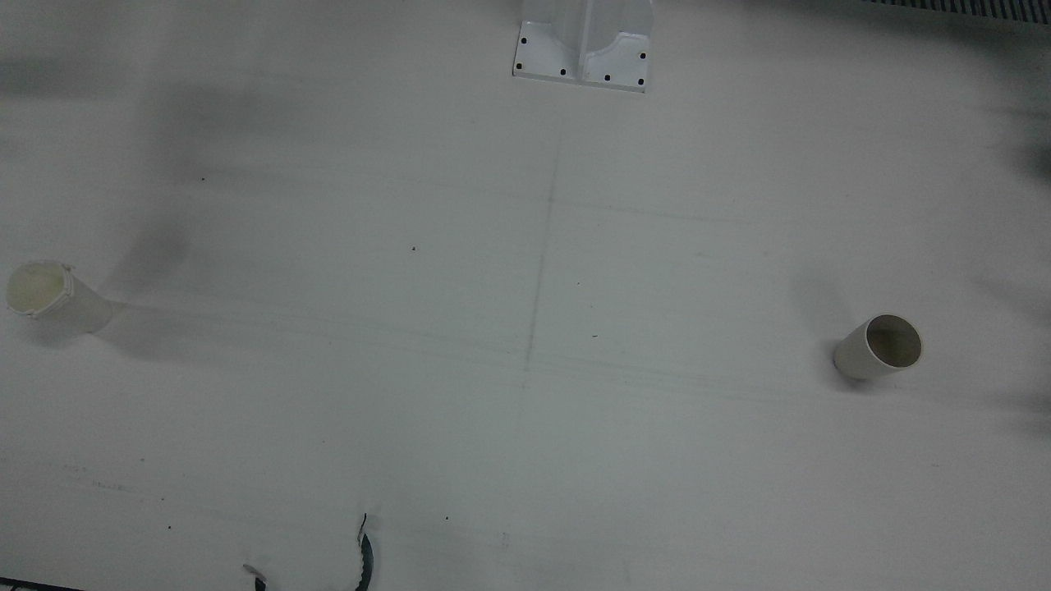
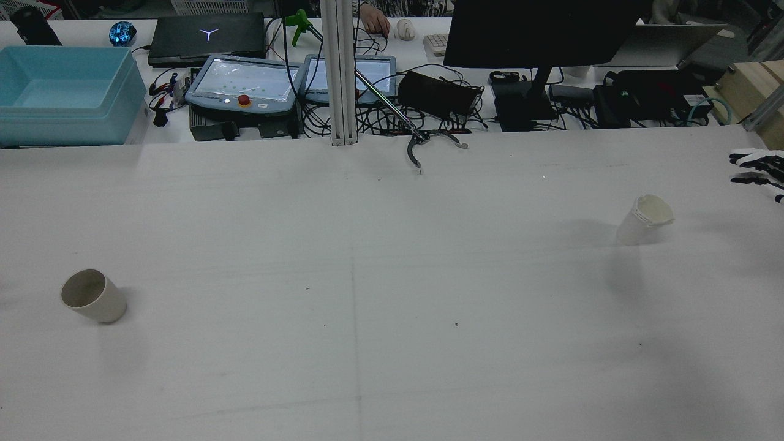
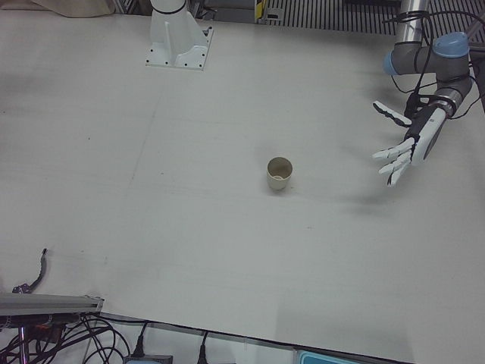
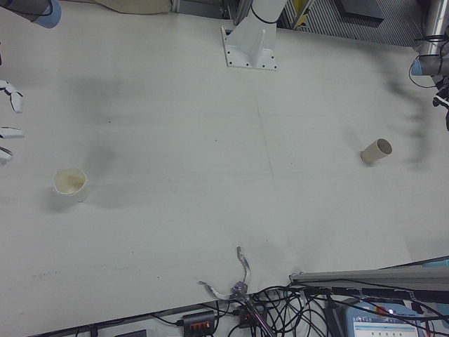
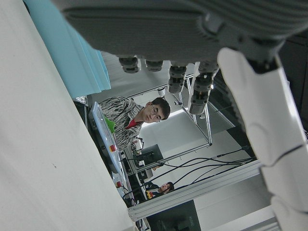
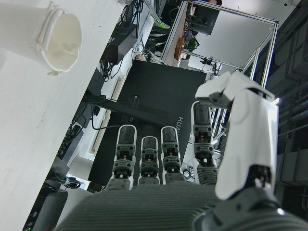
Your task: Pour water
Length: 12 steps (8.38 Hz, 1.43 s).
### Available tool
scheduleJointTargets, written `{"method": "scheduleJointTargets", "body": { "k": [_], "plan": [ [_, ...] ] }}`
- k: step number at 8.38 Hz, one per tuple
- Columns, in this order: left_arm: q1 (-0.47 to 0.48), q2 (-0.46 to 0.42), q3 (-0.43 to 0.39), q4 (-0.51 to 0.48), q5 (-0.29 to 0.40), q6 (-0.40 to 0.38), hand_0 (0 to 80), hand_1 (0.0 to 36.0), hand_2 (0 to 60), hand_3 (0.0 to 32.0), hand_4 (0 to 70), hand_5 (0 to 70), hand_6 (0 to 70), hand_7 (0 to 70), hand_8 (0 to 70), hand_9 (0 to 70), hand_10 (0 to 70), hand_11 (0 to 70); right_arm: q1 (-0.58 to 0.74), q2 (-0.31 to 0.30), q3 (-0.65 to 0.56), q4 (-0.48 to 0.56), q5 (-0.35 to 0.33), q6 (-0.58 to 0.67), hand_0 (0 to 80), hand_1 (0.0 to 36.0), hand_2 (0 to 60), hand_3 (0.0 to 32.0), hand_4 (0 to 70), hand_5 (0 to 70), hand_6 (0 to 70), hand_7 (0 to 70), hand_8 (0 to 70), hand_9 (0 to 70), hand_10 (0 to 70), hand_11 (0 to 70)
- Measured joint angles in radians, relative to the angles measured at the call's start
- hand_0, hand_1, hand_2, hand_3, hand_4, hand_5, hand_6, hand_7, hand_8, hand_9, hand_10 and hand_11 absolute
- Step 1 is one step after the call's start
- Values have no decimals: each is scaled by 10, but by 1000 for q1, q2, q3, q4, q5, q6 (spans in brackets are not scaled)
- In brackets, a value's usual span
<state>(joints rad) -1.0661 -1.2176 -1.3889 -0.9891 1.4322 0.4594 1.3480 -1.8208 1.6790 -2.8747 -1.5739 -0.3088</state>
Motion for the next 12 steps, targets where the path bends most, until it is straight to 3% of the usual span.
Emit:
{"method": "scheduleJointTargets", "body": {
  "k": [2,3,4,6,8,12],
  "plan": [
    [251,-16,-2,-40,-230,39,572,154,0,0,193,157,51,140,20,32,0,10,-1,0,0,0,0,0,558,274,409,0,221,253,164,227,121,187,144,233],
    [351,-19,-33,-18,-330,50,569,151,0,0,199,164,55,140,25,38,0,13,0,-5,1,0,0,2,555,272,402,0,206,246,159,219,118,182,136,221],
    [403,-12,-81,36,-383,52,564,146,0,0,207,174,60,144,23,35,0,9,2,-13,0,3,0,5,552,269,403,0,210,249,162,219,118,181,136,221],
    [440,-9,-139,168,-407,9,560,140,0,0,187,161,53,132,16,25,0,0,2,-23,-31,41,0,9,570,280,413,0,256,281,191,247,126,188,126,207],
    [451,-56,-128,283,-409,-19,553,144,0,0,118,105,25,80,8,5,0,1,2,-25,-52,65,0,11,569,281,421,0,263,284,196,253,129,192,125,204],
    [453,-137,-69,328,-410,-27,550,144,0,0,82,87,9,64,12,8,0,0,3,-26,-62,70,1,13,569,278,412,0,255,281,190,245,125,189,120,198]
  ]
}}
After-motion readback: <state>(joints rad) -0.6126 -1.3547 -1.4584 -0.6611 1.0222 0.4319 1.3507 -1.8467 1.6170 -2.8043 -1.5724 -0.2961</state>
